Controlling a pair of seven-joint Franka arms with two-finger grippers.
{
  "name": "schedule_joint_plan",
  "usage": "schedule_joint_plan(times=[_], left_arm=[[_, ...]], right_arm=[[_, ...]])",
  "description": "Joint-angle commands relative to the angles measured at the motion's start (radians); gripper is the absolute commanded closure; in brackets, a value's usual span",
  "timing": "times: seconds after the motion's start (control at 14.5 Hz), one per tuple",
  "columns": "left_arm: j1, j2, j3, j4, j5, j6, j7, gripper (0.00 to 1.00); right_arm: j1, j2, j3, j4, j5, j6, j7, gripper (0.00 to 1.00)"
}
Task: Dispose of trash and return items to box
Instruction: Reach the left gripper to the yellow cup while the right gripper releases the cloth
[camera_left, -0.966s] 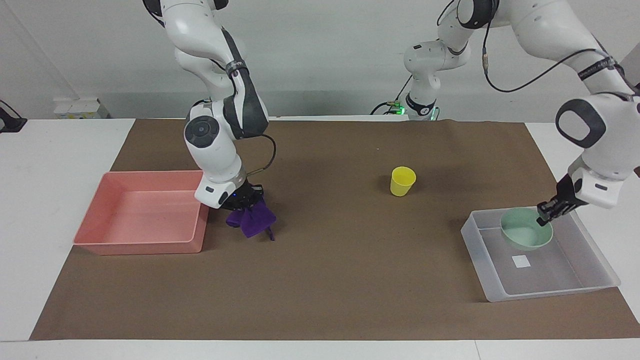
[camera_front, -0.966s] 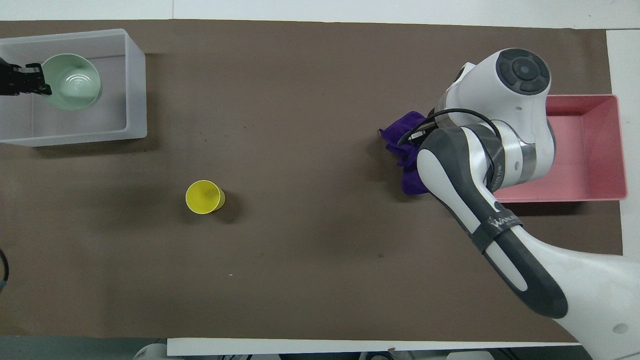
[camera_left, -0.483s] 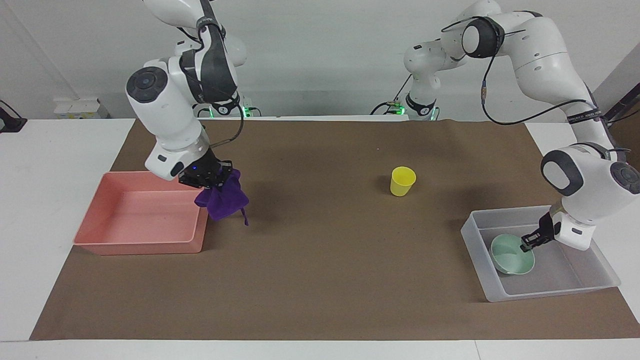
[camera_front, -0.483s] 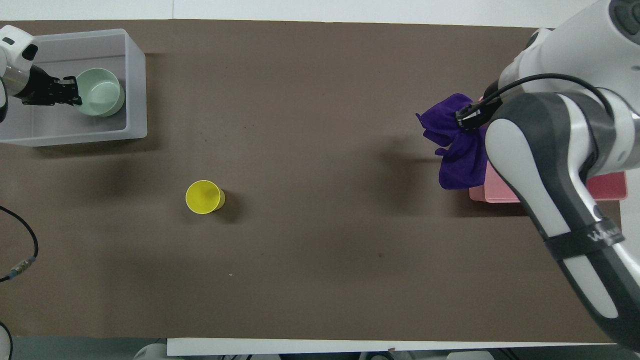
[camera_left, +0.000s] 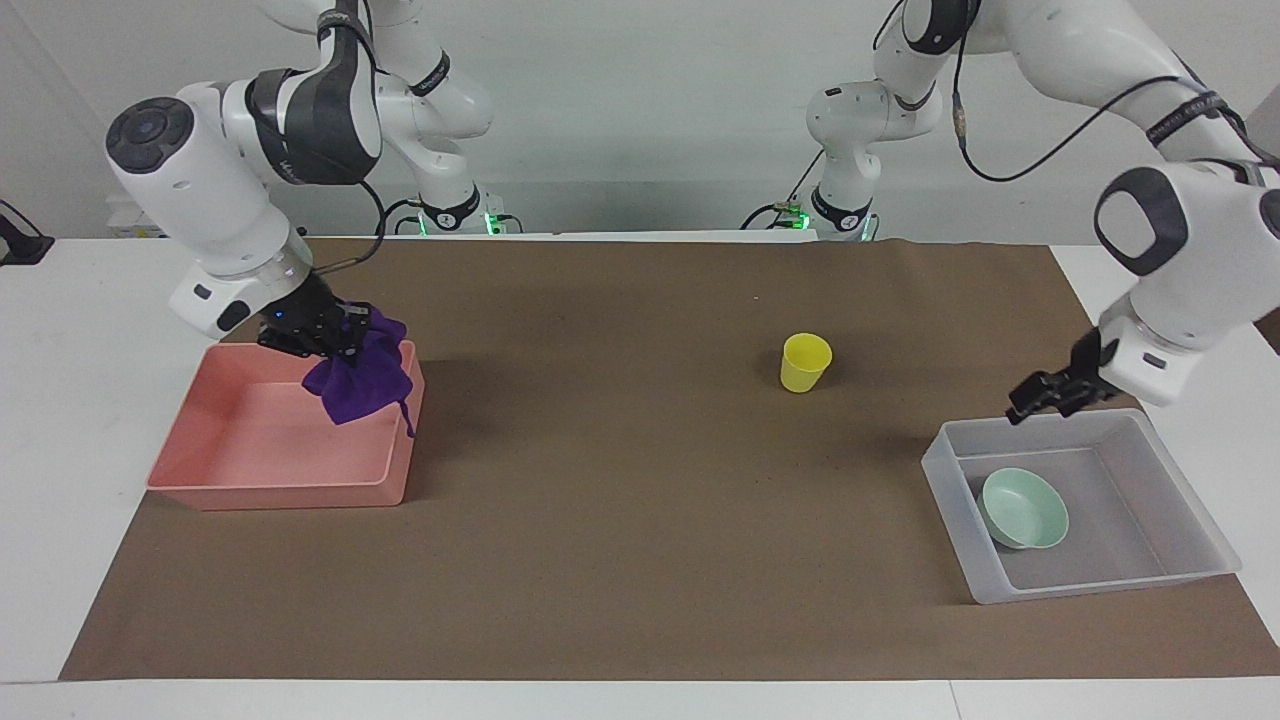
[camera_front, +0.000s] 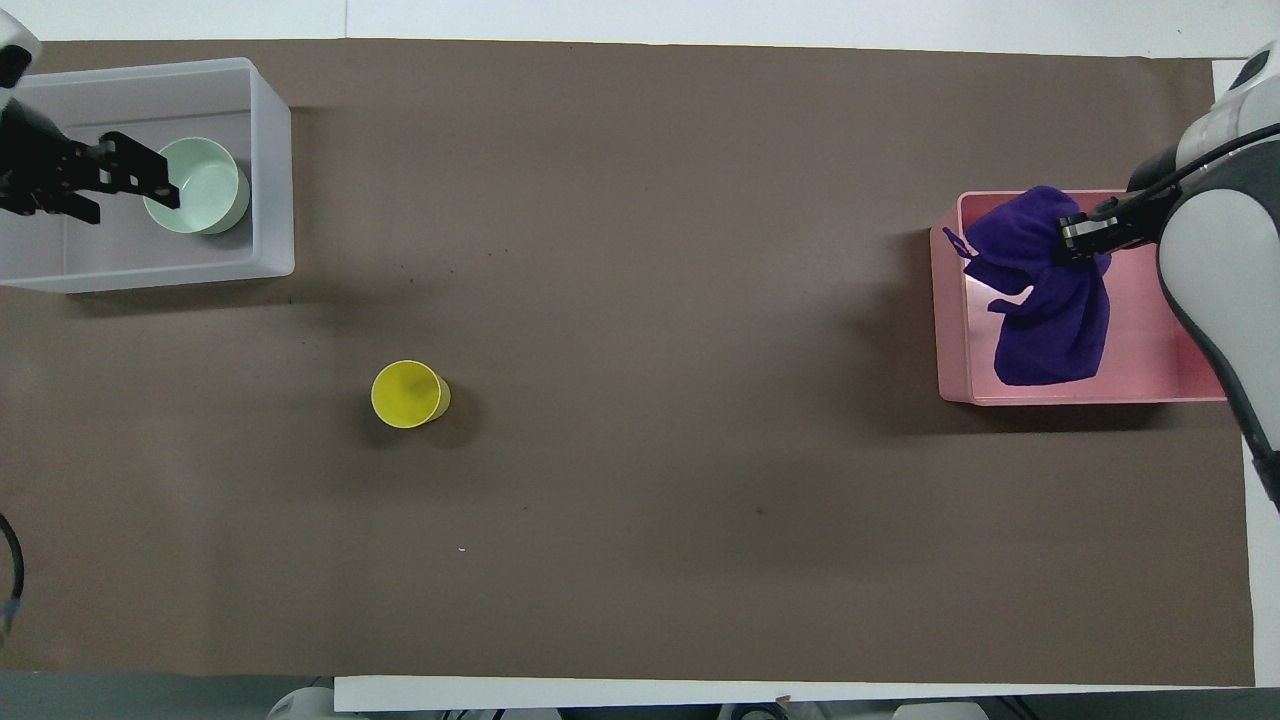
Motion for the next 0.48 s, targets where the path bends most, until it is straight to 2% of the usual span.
schedule_joint_plan(times=[0.0,0.21,0.28,0.41], left_arm=[[-0.125,-0.195,0.012,-0.378,-0.002,0.109,-0.064,0.00],[-0.235,-0.289,0.009,-0.602,-0.002,0.309,-0.211,0.00],[-0.271,-0.300,0.009,-0.627,-0.002,0.326,-0.248,0.00],[-0.294,-0.289,0.008,-0.670,-0.002,0.389,-0.267,0.00]], right_arm=[[-0.066,-0.031,0.011,-0.159,-0.012,0.136,-0.092,1.00],[-0.095,-0.025,0.009,-0.259,-0.013,0.238,-0.093,0.97],[-0.097,-0.025,0.011,-0.288,-0.013,0.268,-0.090,0.97],[-0.098,-0.025,0.011,-0.321,-0.013,0.301,-0.089,0.89]])
